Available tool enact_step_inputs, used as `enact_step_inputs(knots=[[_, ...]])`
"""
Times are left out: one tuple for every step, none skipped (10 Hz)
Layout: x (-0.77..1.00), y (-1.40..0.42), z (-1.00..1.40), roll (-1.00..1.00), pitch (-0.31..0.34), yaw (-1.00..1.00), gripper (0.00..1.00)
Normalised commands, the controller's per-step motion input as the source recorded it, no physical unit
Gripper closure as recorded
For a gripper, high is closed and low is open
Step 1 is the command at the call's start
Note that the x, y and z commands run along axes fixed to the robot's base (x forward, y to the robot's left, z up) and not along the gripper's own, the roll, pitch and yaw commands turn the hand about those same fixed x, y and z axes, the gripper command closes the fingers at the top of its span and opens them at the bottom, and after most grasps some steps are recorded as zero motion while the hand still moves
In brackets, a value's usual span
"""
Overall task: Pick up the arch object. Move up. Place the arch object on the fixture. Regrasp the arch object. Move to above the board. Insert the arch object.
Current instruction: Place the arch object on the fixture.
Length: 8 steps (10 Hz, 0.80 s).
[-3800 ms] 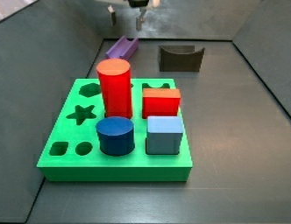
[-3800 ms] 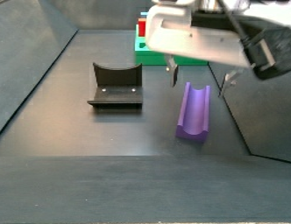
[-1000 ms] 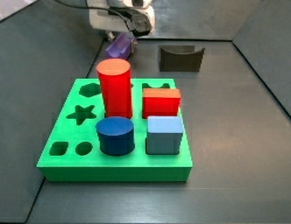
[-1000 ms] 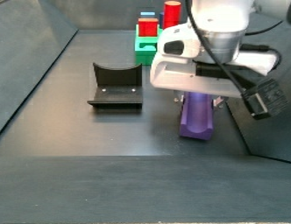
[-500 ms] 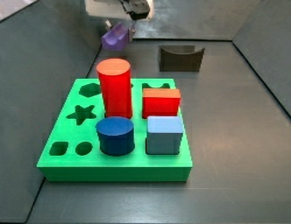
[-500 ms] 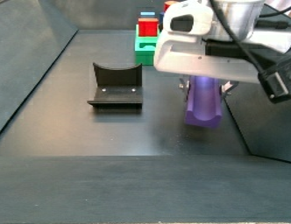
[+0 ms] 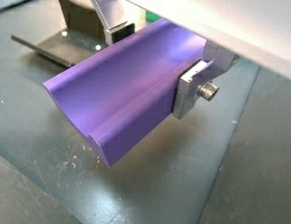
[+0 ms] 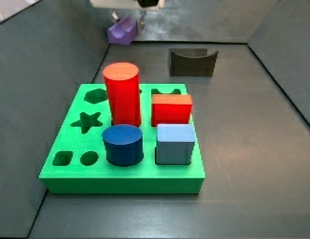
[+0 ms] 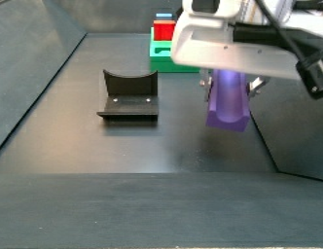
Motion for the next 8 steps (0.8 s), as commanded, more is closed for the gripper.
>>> enact_step_inputs(knots=[[-0.02,0.00,1.00,0.07,0.071,-0.01,1.00],[-0.03,0.00,1.00,0.09,0.079,0.00,1.00],[-0.03,0.00,1.00,0.10,0.081,0.01,1.00],[-0.03,0.00,1.00,0.10,0.083,0.02,1.00],[-0.04,0.00,1.00,0.10,0.086,0.02,1.00],[-0.04,0.00,0.99,0.09,0.079,0.02,1.00],[-0.03,0.00,0.83,0.08,0.075,0.01,1.00],[-0.02,0.01,0.71,0.07,0.075,0.01,1.00]])
